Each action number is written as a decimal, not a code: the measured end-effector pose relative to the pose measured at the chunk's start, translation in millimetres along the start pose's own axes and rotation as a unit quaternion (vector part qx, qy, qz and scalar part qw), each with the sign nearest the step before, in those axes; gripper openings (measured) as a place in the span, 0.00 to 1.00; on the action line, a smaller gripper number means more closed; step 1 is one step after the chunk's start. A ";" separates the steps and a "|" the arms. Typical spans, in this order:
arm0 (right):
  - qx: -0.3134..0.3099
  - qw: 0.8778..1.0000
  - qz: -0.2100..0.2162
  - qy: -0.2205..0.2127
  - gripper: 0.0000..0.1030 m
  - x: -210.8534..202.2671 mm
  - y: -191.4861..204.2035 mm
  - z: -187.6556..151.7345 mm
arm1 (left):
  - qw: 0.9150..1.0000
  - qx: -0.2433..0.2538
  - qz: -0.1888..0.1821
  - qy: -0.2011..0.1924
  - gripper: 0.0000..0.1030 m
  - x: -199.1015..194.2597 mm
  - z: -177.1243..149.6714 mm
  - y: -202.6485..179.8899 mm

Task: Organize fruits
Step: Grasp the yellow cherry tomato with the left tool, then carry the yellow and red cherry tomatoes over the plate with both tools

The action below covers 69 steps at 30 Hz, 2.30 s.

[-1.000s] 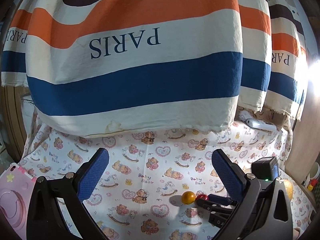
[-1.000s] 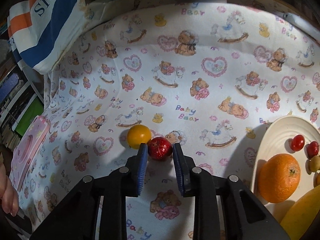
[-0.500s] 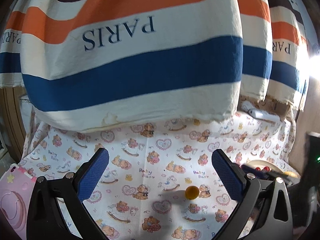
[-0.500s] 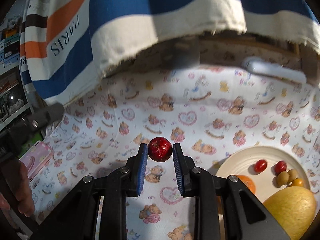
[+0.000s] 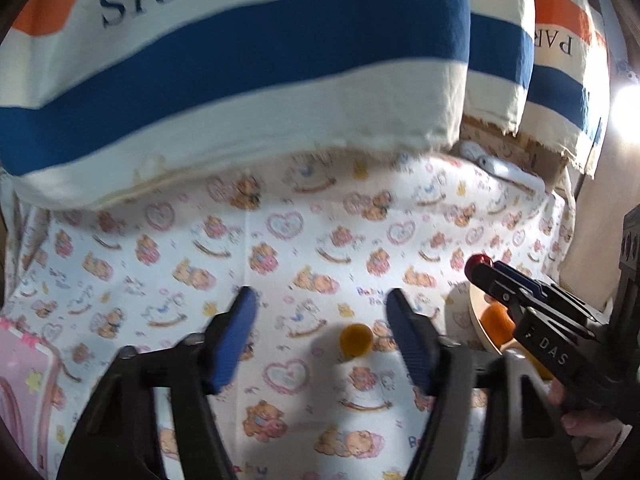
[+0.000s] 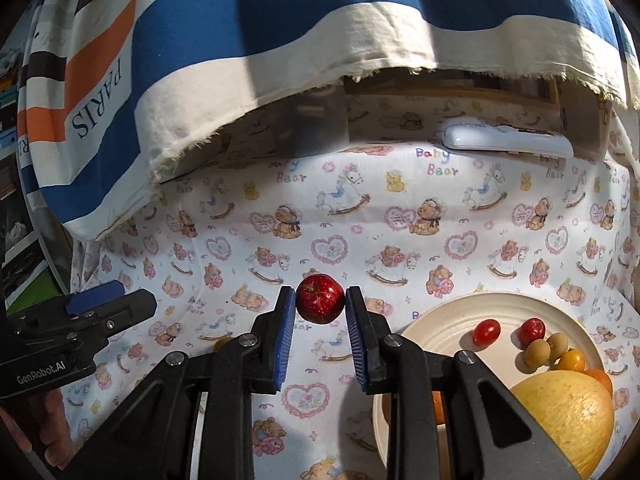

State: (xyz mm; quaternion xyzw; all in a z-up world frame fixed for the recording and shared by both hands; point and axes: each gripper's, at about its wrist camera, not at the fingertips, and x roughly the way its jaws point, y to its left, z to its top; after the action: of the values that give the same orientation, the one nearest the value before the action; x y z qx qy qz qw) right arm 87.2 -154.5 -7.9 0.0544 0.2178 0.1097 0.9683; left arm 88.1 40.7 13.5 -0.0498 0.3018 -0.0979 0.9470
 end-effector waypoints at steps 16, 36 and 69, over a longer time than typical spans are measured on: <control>0.006 1.000 0.001 0.011 0.26 5.9 -2.0 -0.3 | 0.994 0.021 -0.036 0.098 0.40 54.4 -11.7 -19.2; 0.017 1.000 0.004 0.025 0.26 10.6 -6.4 -0.5 | 0.989 -0.003 -0.023 0.145 0.26 79.2 -20.0 -23.9; -0.060 0.998 -0.012 -0.034 0.26 -13.0 24.8 -2.1 | 0.991 0.077 0.040 -0.098 0.26 -14.5 -19.4 -49.7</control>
State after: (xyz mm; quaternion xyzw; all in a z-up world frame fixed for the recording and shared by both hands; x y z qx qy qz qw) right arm 70.1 -133.4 -0.7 -0.0030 0.1783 0.1092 0.9779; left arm 57.5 -5.4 13.5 0.0258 0.2013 -0.0771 0.9761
